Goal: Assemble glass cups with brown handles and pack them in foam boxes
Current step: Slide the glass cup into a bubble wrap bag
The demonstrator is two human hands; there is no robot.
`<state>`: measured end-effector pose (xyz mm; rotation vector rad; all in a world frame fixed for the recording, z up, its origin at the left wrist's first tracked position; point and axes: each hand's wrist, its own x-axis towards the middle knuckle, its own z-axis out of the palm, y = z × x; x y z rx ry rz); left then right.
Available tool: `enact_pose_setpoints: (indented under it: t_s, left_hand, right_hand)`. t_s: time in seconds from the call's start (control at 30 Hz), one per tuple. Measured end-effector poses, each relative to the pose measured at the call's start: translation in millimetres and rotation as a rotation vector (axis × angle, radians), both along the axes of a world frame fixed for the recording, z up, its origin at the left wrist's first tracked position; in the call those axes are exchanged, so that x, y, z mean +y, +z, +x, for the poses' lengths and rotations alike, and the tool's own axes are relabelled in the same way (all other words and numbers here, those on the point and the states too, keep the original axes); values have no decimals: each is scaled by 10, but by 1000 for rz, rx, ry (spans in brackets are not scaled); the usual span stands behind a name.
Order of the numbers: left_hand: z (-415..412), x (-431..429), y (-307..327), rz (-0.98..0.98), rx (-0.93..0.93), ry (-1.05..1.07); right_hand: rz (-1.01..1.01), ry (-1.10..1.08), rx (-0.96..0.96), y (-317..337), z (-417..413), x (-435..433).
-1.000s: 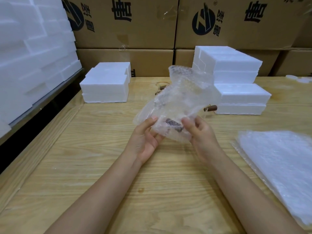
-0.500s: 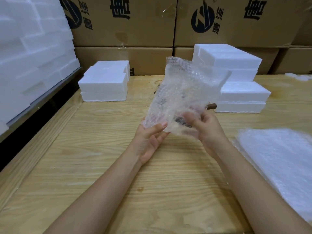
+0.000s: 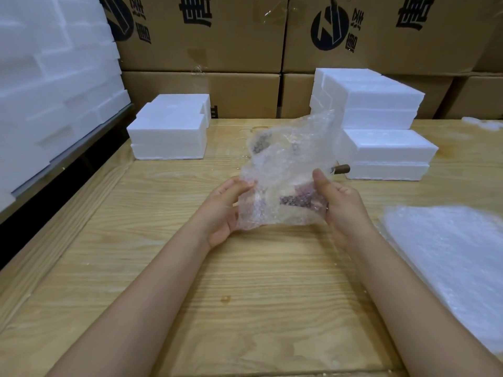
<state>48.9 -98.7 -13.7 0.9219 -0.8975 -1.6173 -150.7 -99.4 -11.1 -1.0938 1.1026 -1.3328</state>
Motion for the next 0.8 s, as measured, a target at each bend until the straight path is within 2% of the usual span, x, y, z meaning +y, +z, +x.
enact_pose_setpoints:
  t_s: [0.17, 0.3, 0.47, 0.57, 0.7, 0.8]
  left_hand:
    - [-38, -36, 0, -4, -10, 82]
    - [-112, -14, -33, -115, -170, 98]
    - [-167, 32, -114, -260, -339, 65]
    - [-164, 72, -113, -310, -311, 43]
    - [-177, 111, -95, -390, -267, 24]
    - [-197, 125, -80, -427, -216, -96]
  right_hand:
    - [10, -11, -19, 11, 56, 16]
    - [40, -15, -42, 1, 98, -4]
    - [10, 53, 270, -74, 163, 36]
    - [-2, 39, 407, -52, 168, 40]
    - [70, 226, 563, -36, 172, 45]
    - [32, 245, 769, -39, 247, 39]
